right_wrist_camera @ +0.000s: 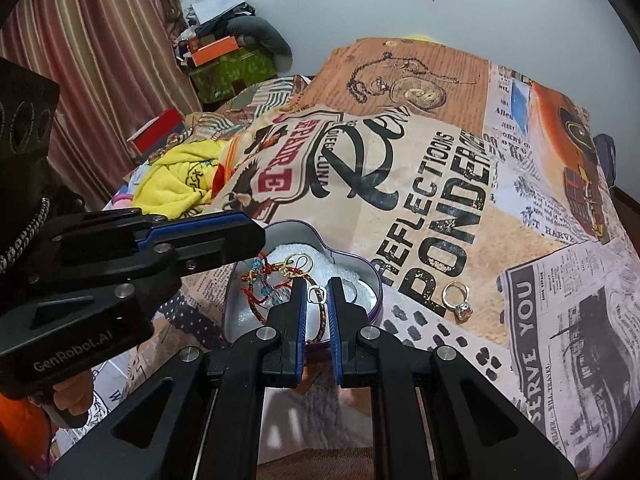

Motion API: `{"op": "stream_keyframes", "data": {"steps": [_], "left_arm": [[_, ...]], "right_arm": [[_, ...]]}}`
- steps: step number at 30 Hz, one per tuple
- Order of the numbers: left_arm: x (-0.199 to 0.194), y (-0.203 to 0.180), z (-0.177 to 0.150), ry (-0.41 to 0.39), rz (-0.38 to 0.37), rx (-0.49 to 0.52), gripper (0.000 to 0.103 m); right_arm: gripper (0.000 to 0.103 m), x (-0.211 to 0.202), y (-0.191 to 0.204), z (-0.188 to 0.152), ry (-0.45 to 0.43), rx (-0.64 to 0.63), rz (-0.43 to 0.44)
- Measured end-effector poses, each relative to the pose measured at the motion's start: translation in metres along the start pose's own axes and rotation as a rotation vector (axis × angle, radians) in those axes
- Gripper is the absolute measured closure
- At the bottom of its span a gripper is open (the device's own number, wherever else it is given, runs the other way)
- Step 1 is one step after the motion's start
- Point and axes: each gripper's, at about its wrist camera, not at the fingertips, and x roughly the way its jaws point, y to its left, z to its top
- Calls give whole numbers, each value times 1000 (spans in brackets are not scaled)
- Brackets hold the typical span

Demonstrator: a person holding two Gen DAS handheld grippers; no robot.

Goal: Organize jewelry
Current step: 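Lower both earrings over the heart tin and open both tools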

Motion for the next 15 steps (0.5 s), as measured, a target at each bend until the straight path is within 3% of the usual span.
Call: {"op": "stream_keyframes", "data": {"steps": [5,7,9,10,15], "left_arm": [[7,3,-1,21,32,-7,95],[9,5,-2,31,39,-12,90],[9,7,-2,30,45,-18,75],[8,8,-3,26,51,-19,73],[-3,13,-2,1,87,-25,71]], "right_arm": [[94,4,-1,-2,6,-9,-1],[94,5,-1,-3,6,-13,-1],[94,5,0,-4,5,-21,-4],[94,6,0,-4,3,-26,-5],[94,7,5,-4,11,-56,-13]]}}
